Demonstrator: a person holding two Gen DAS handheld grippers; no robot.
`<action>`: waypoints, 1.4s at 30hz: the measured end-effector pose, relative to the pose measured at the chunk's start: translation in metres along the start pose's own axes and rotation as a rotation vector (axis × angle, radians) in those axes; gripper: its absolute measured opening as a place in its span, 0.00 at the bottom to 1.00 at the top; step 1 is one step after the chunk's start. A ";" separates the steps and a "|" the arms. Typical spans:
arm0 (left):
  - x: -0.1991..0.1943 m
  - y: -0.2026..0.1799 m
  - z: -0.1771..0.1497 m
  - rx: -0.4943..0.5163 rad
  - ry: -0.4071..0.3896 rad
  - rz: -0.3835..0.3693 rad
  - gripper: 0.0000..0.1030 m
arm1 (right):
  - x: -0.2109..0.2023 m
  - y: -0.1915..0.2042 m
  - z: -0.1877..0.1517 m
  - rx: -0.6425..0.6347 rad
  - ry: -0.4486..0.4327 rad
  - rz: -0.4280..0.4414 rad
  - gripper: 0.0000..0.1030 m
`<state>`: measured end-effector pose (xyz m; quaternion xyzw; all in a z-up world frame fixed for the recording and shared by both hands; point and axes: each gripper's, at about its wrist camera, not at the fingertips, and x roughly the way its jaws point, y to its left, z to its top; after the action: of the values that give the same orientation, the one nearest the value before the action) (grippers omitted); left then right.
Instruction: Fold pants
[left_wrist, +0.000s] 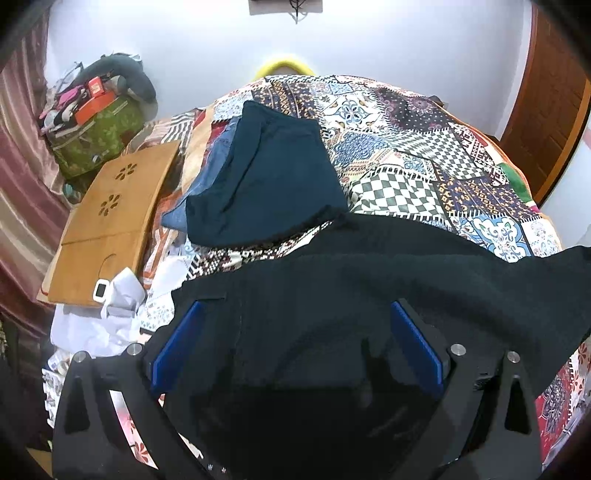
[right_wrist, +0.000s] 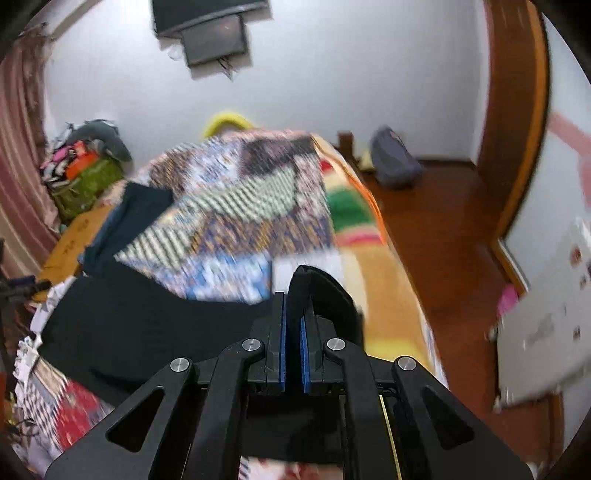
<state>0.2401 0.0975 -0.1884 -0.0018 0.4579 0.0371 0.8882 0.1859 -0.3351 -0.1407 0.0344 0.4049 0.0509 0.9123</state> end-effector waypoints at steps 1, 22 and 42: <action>0.001 0.001 -0.002 -0.006 0.003 -0.001 0.98 | 0.002 -0.004 -0.008 0.014 0.016 -0.008 0.05; 0.012 0.085 -0.025 -0.170 0.036 0.082 0.98 | -0.018 -0.006 -0.048 0.091 0.060 -0.099 0.17; 0.133 0.153 -0.022 -0.308 0.282 -0.058 0.98 | 0.138 0.261 0.079 -0.488 0.164 0.420 0.42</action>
<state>0.2885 0.2579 -0.3045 -0.1558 0.5665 0.0804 0.8052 0.3195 -0.0613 -0.1618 -0.1069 0.4368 0.3358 0.8277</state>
